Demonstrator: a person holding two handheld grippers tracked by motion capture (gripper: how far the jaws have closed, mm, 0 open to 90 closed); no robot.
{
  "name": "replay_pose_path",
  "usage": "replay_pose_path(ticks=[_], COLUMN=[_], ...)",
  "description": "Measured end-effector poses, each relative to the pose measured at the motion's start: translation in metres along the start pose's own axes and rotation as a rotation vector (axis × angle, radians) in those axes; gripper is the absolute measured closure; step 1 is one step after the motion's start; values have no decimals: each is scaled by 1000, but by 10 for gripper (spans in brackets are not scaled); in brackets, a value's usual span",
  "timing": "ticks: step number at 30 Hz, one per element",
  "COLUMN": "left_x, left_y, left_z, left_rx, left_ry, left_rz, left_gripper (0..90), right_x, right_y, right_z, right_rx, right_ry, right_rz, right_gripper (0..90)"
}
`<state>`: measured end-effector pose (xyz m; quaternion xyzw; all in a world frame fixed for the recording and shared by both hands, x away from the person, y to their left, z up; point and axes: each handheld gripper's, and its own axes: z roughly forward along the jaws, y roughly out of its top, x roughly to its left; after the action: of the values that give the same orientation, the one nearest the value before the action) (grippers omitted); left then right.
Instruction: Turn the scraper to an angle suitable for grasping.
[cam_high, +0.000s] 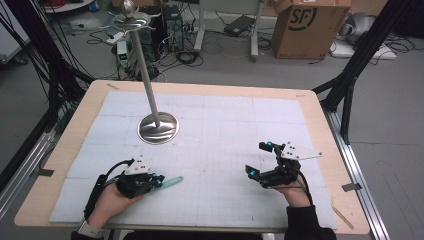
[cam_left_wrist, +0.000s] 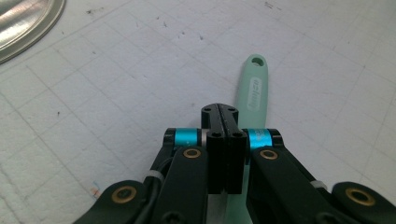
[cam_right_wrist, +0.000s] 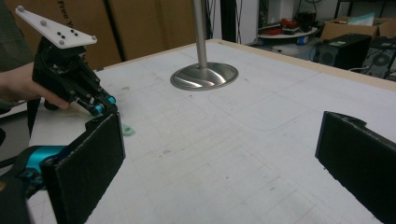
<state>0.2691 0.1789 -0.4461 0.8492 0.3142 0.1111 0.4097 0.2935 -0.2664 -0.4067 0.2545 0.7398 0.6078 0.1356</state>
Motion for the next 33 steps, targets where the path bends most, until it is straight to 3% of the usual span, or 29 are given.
replay_pose_path(ticks=[2, 6, 9, 11, 14, 16, 18, 23, 28, 30, 33], left_x=[2, 7, 11, 15, 19, 23, 27, 35, 37, 37, 38], left_y=[0, 0, -4, -8, -11, -14, -15, -22, -28, -29, -30], left_z=[-3, -16, -29, -37, -48, -54, -58, -65, -72, -76, -83], left_rx=[-29, -146, -245, -321, -393, -452, -473, -496, -532, -546, -569], left_ry=[20, 34, 34, 23, -3, -51, -76, -58, -27, -19, -31], left_rz=[-4, -34, -32, -30, -14, -33, -50, -85, -63, -57, -50], left_gripper=[867, 815, 782, 728, 632, 573, 523, 418, 279, 171, 158], right_x=[0, 1, 0, 0, 1, -1, -2, -2, -1, -2, -3], right_y=[0, 0, 0, 0, -1, 0, 0, -1, -1, -1, -1], right_z=[0, -1, -1, 0, 0, 0, -1, -1, 0, -1, -3], right_rx=[1, 2, 5, 6, 14, 10, 6, 12, 19, 15, 11], right_ry=[1, 2, 0, 1, 6, 4, -2, -2, 5, 0, -2], right_rz=[1, 6, 5, 2, 5, -6, 7, 8, 0, 1, 7], right_gripper=[6, 6, 6, 6, 6, 6, 6, 6, 6, 6, 6])
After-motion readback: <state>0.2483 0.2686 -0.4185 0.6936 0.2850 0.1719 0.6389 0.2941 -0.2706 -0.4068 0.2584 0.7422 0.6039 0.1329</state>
